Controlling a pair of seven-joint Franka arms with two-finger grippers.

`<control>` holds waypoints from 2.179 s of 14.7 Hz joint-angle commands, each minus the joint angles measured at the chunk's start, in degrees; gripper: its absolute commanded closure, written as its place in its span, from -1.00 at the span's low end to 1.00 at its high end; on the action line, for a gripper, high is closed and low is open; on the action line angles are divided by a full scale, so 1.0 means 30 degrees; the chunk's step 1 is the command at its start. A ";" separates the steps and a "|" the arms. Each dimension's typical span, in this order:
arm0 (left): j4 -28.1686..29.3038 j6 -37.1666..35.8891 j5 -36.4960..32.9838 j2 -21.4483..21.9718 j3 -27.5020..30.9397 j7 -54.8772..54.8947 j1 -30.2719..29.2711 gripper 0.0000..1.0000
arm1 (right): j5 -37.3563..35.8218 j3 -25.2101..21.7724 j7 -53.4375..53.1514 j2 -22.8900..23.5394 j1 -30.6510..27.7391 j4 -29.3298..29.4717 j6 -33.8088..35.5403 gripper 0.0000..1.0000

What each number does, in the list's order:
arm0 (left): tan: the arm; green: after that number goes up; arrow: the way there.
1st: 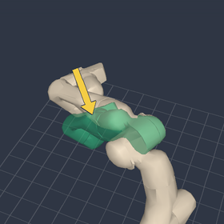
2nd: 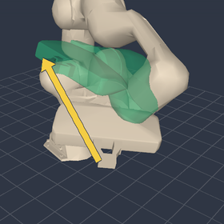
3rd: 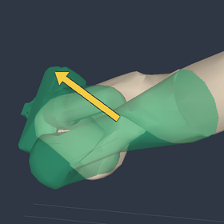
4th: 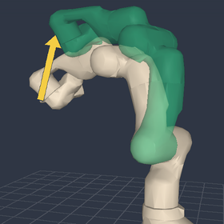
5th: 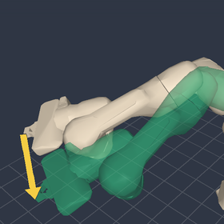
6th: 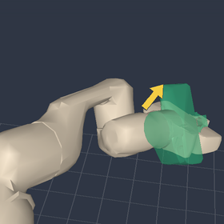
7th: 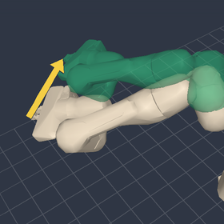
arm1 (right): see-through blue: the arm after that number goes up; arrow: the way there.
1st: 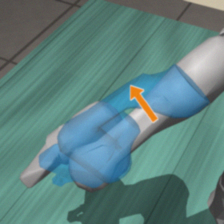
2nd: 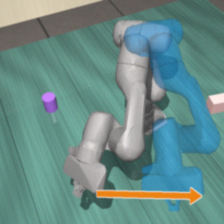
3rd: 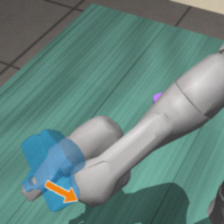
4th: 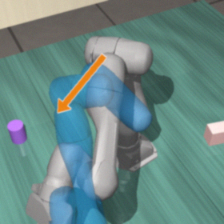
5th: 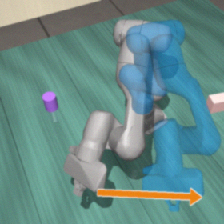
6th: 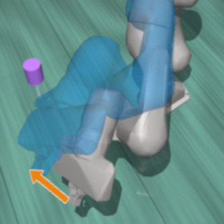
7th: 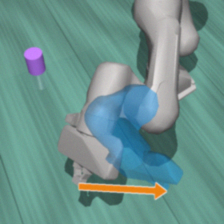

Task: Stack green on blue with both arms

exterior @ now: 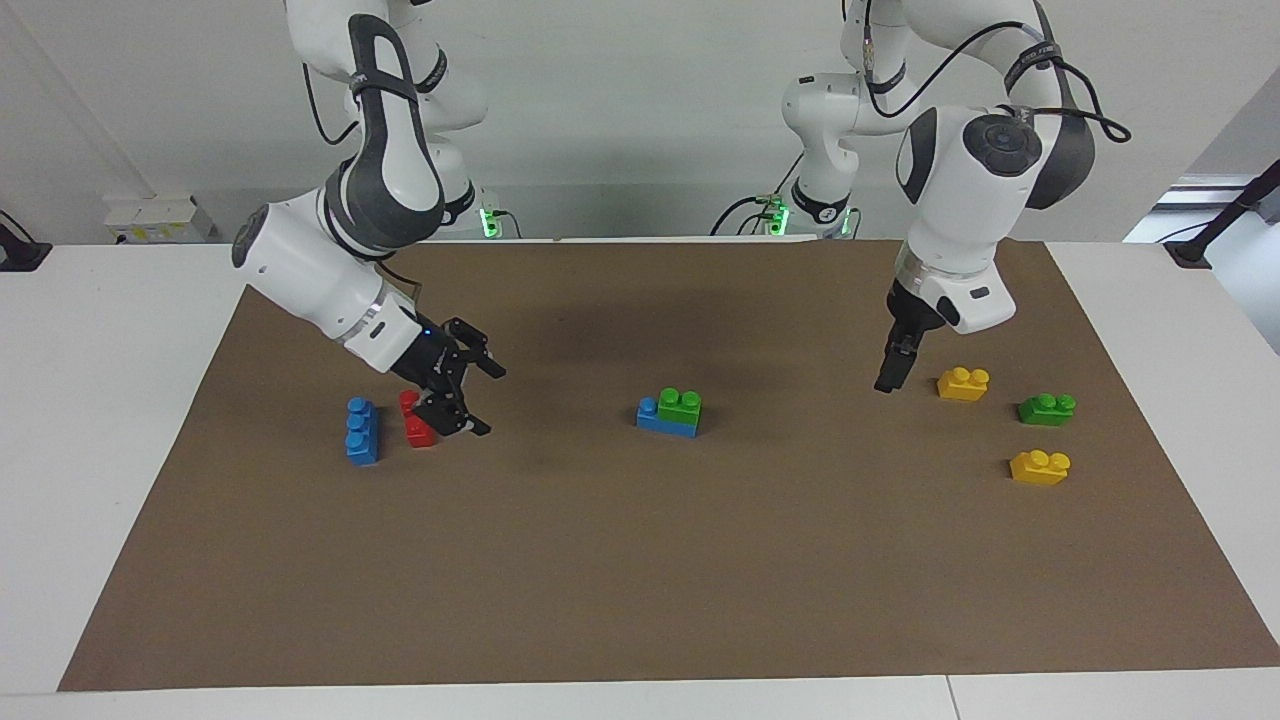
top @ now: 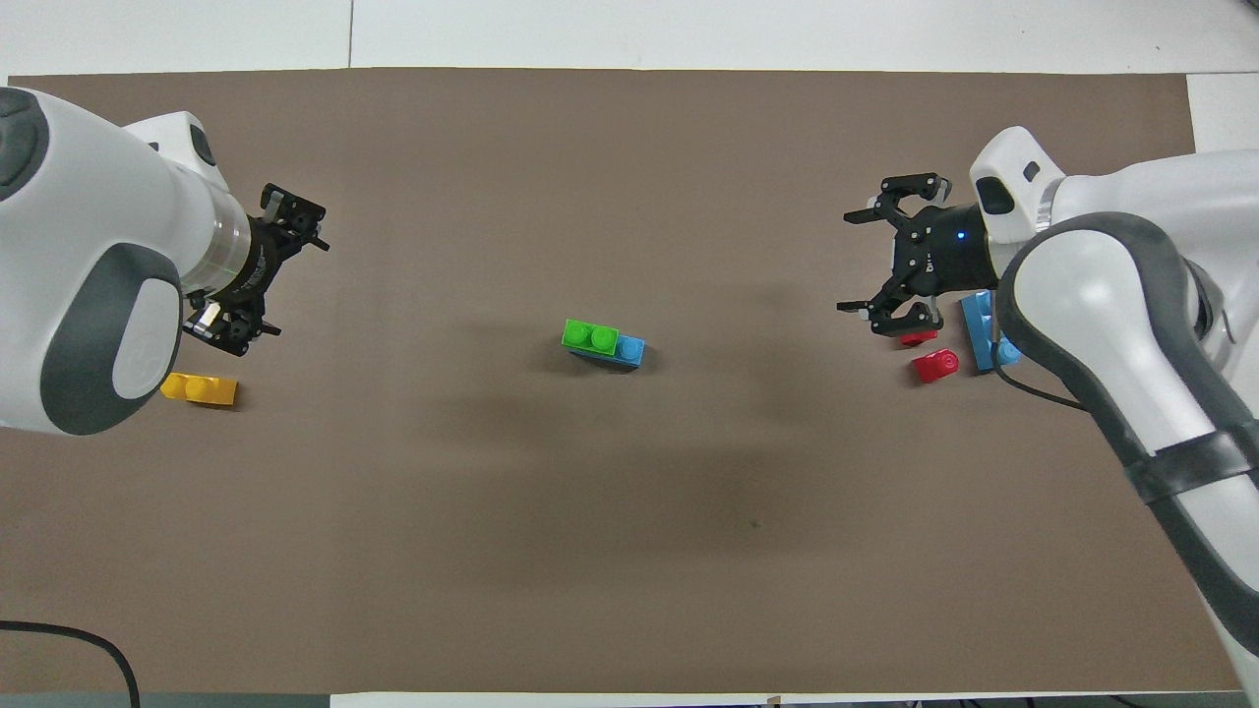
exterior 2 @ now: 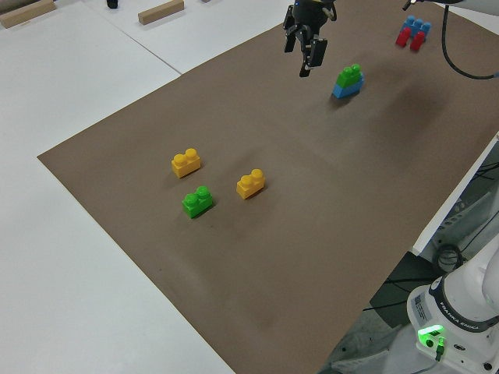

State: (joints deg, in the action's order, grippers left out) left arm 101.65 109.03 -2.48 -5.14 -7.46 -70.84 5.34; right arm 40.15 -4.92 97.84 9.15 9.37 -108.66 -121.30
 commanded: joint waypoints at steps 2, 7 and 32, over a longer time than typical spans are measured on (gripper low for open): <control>0.0042 -0.1155 0.0592 0.0892 -0.0062 0.3331 -0.1336 -1.00 | -0.3500 0.0235 -0.2898 -0.1346 -0.0952 -0.0018 0.1729 -1.00; 0.0042 -0.1683 0.0885 0.1362 0.0026 0.6789 -0.2625 -1.00 | -0.7783 0.0264 -1.0417 -0.3573 -0.1218 -0.0048 0.4131 -1.00; -0.3942 -0.6343 0.0622 0.1714 -0.0032 2.2298 -0.3918 -1.00 | -1.2155 0.1171 -3.1761 -0.5717 -0.2711 0.1444 1.0786 -1.00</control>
State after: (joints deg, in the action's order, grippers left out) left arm 90.85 91.34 -0.65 -0.13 -7.24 -3.73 -6.50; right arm 3.63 -3.08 3.70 -9.04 3.29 -105.21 -88.30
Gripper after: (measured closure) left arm 0.000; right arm 0.000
